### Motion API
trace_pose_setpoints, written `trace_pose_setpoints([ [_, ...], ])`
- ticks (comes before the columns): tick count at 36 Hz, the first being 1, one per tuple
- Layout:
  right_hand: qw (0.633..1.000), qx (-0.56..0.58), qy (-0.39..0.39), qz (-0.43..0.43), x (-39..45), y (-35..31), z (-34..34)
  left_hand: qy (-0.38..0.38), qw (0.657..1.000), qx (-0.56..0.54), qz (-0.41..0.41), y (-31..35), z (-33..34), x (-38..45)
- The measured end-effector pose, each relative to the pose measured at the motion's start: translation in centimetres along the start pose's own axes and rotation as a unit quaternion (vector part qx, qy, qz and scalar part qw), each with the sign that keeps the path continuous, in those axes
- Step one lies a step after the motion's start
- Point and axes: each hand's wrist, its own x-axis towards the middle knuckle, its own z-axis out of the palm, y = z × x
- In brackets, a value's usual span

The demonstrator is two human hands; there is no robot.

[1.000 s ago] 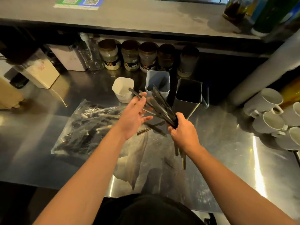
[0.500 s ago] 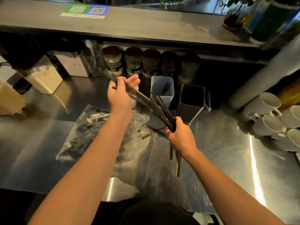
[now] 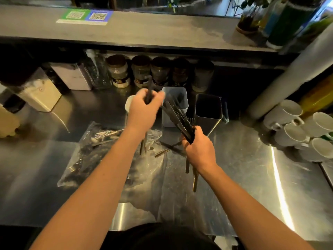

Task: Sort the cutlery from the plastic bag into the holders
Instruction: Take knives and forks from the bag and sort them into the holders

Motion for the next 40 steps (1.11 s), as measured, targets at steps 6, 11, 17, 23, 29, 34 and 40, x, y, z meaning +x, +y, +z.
trace_pose_setpoints([
  [6,1.0,0.002,0.015,0.0,0.4,0.2,-0.1,-0.081,0.993,0.091,-0.006,-1.3,2.7,-0.8],
  [11,0.998,0.059,0.031,0.003,0.9,1.5,-0.6,-0.118,0.989,0.089,0.012,-0.8,4.0,-0.3],
  [17,0.992,0.117,0.054,-0.003,2.3,3.9,-2.2,-0.122,0.991,0.013,0.051,1.0,6.4,0.5],
  [23,0.987,0.15,0.043,0.025,2.5,8.0,-4.2,-0.019,0.981,-0.186,0.05,4.4,8.9,2.9],
  [29,0.977,0.19,0.07,0.062,3.1,11.9,-5.9,0.068,0.967,-0.244,0.022,5.8,12.7,7.5],
  [34,0.971,0.212,0.079,0.081,4.7,14.1,-7.4,0.048,0.918,-0.383,-0.085,5.6,17.1,10.4],
  [40,0.963,0.24,0.081,0.089,6.4,15.7,-8.8,0.05,0.925,-0.345,-0.153,2.2,20.4,12.4],
])
